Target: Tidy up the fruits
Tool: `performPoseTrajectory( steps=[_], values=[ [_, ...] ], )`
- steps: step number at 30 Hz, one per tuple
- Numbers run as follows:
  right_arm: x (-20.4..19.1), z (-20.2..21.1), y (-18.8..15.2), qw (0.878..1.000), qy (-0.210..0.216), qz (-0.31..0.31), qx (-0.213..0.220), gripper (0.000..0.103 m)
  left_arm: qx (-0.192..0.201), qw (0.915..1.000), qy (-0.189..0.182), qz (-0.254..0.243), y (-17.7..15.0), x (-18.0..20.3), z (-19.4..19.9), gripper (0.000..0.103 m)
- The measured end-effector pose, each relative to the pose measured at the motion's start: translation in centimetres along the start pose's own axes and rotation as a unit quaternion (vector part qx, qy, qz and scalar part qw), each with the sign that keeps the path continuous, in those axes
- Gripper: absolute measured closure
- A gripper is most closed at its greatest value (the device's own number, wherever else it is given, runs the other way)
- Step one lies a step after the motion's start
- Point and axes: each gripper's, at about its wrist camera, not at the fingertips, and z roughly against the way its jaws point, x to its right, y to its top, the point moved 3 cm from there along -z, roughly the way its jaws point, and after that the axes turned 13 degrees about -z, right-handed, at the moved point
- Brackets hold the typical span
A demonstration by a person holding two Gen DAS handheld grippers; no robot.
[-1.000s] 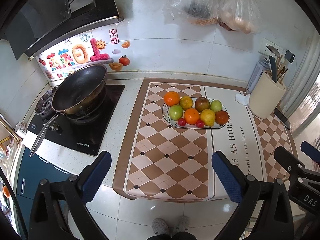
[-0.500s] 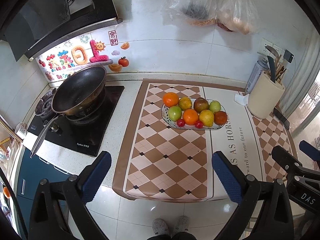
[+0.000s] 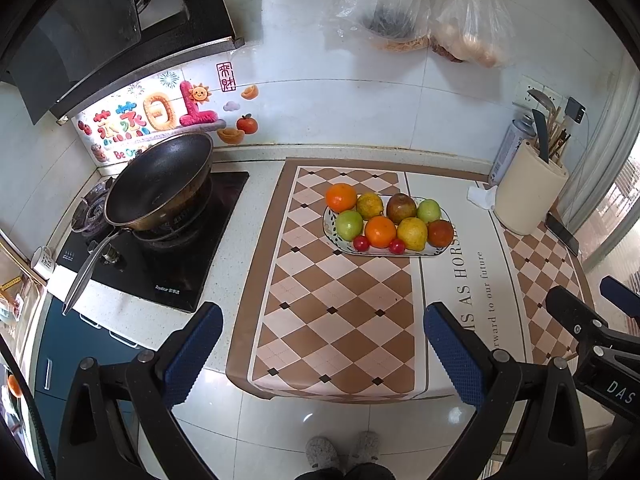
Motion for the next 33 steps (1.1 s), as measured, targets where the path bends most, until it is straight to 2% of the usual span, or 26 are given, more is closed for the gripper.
performPoseTrajectory(
  steps=[33],
  values=[
    [0.7, 1.4, 0.0, 1.000, 0.011, -0.001, 0.005, 0.001, 0.008, 0.9999, 0.007, 0.005, -0.4, 0.0, 1.5, 0.000]
  ],
)
